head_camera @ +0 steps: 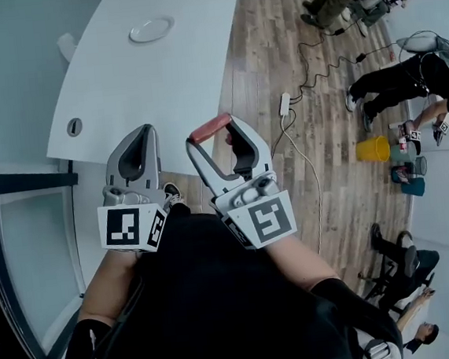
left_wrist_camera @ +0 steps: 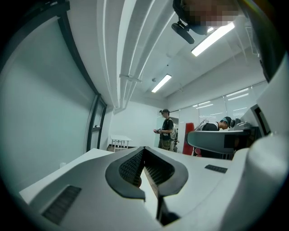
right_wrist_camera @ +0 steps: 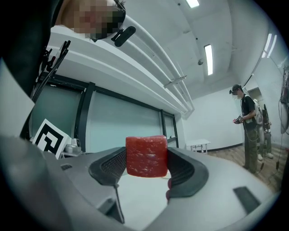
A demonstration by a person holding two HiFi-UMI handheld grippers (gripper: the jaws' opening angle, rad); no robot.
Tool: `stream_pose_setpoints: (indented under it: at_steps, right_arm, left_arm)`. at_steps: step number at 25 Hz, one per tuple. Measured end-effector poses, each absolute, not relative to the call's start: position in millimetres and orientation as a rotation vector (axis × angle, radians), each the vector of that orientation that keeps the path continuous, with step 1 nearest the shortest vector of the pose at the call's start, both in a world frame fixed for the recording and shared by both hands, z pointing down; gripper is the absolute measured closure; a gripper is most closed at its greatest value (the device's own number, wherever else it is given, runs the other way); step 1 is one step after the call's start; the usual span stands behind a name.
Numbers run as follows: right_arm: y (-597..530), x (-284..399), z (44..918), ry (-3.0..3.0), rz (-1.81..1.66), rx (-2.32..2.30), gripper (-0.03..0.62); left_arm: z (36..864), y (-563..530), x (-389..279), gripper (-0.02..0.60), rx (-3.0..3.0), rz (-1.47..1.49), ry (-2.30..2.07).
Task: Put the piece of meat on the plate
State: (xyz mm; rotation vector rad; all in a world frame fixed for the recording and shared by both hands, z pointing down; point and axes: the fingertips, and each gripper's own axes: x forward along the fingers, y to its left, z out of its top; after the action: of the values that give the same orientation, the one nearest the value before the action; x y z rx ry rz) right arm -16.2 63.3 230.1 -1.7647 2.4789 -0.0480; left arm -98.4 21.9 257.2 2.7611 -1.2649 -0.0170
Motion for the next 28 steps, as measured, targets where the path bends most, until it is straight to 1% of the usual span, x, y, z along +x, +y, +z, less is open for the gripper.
stream_pose_setpoints:
  at_steps: [9,15,23,28]
  right_arm:
    - [33.2,-32.2,232.6,2.442,-0.020,-1.840,0.312]
    - [17.0,-18.6,248.0,2.439,-0.123,-1.907,0.312]
    - [-11.6,-6.9,255.4,2.484,-0.145,-1.835,0.311]
    - [-26.6,13.7,249.7,2.516,-0.161,-1.765,0.311]
  left_arm:
    - [265.1,-12.9,-112.9,0.578,2.779,-0.034,-1.165]
    - [276.8,-25.5,-101.4,0.578,2.765,-0.001,-1.136]
    - [282.5,-48.9,-92.7,0.578,2.736,0.025,-1.208]
    - [277.1,-56.1,-69.7,0.578,2.716,0.054,-1.258]
